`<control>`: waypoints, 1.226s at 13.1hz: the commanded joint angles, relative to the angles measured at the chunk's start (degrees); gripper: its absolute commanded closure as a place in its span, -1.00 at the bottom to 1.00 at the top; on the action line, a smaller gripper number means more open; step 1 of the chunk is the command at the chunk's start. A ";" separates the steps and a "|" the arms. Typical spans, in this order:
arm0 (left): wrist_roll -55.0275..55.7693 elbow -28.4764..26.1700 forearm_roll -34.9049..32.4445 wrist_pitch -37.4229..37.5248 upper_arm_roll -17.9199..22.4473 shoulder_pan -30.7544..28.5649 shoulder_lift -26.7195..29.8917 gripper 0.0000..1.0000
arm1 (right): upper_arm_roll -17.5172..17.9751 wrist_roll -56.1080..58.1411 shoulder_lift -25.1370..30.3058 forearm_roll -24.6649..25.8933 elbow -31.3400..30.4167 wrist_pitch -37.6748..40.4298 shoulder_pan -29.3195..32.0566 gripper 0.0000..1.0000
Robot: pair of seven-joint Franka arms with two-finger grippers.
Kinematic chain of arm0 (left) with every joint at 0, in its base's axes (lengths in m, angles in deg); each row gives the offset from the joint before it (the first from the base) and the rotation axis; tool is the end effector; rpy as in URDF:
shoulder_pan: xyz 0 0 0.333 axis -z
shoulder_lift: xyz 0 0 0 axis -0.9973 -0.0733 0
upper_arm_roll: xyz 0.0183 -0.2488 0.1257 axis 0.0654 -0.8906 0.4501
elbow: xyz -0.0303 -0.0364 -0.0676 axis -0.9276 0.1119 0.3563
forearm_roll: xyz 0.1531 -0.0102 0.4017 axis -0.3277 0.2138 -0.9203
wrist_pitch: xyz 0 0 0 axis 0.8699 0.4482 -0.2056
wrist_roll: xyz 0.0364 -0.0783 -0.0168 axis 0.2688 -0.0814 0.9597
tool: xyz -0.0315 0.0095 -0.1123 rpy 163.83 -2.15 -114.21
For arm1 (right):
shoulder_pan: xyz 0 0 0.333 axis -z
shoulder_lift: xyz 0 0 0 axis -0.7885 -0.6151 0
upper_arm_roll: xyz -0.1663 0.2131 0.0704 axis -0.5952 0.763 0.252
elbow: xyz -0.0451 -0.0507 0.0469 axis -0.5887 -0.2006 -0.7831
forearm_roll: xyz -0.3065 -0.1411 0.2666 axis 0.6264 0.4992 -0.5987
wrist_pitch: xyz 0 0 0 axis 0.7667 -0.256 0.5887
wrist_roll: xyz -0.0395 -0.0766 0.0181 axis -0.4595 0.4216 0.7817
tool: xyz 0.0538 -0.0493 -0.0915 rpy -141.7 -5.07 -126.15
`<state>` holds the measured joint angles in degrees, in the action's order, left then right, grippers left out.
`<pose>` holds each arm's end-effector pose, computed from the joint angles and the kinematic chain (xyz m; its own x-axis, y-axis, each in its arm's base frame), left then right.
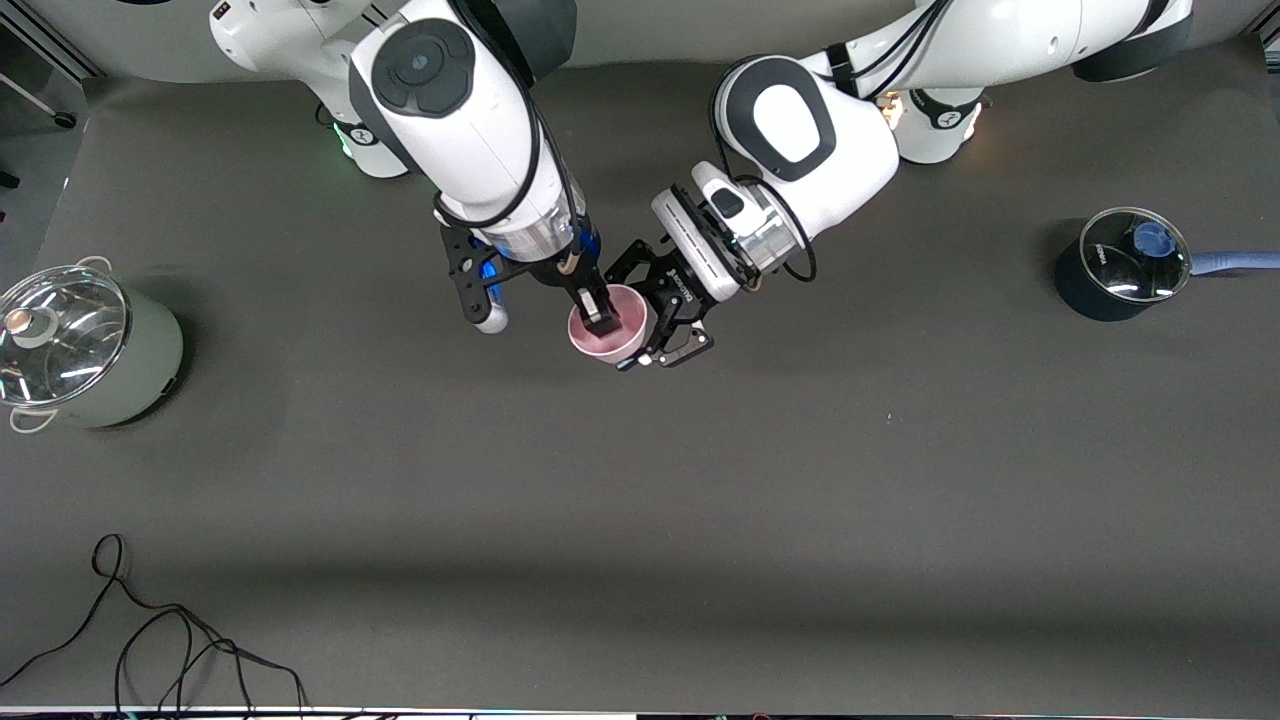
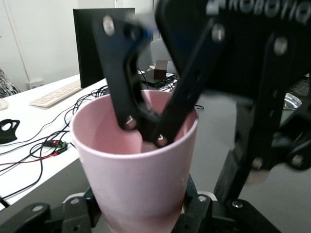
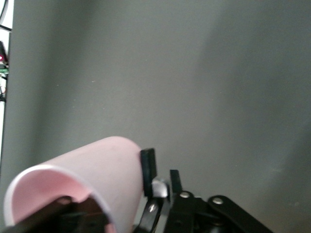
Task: Transfer pink cup from left to right arm
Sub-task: 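Open the left gripper while the right gripper pulls the cup away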
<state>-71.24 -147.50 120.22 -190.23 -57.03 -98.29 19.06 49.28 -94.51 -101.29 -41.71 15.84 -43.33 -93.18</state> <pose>0.4878 -0.4714 0.4071 0.2621 -0.2958 0.9186 -0.8458 -0.5287 0.0711 0.5642 0.4556 0.5164 0.3484 -0.9176 -0.1912 -0.9370 -0.3353 -0.0982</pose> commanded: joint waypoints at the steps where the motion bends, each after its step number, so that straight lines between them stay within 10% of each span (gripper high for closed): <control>1: 0.56 -0.42 0.51 -0.41 0.30 -0.33 1.31 -0.36 | -0.10 -1.69 0.31 -0.11 1.17 0.70 0.01 0.00; 2: 0.56 -0.51 0.51 -0.41 0.30 -0.42 1.22 -0.50 | -0.10 -1.69 0.31 -0.02 1.17 0.70 0.01 0.00; 4: 0.56 -0.51 0.59 -0.41 0.30 -0.42 1.22 -0.54 | -0.10 -1.61 0.31 -0.11 1.17 0.70 0.18 1.00; 16: 0.56 -0.59 0.59 -0.32 0.30 -0.77 1.22 -0.54 | -0.89 3.82 0.84 -0.19 0.91 0.70 0.45 1.00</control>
<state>-71.15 -147.51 120.26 -190.25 -56.79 -98.53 19.05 48.83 -93.81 -101.03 -41.71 16.28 -43.31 -92.96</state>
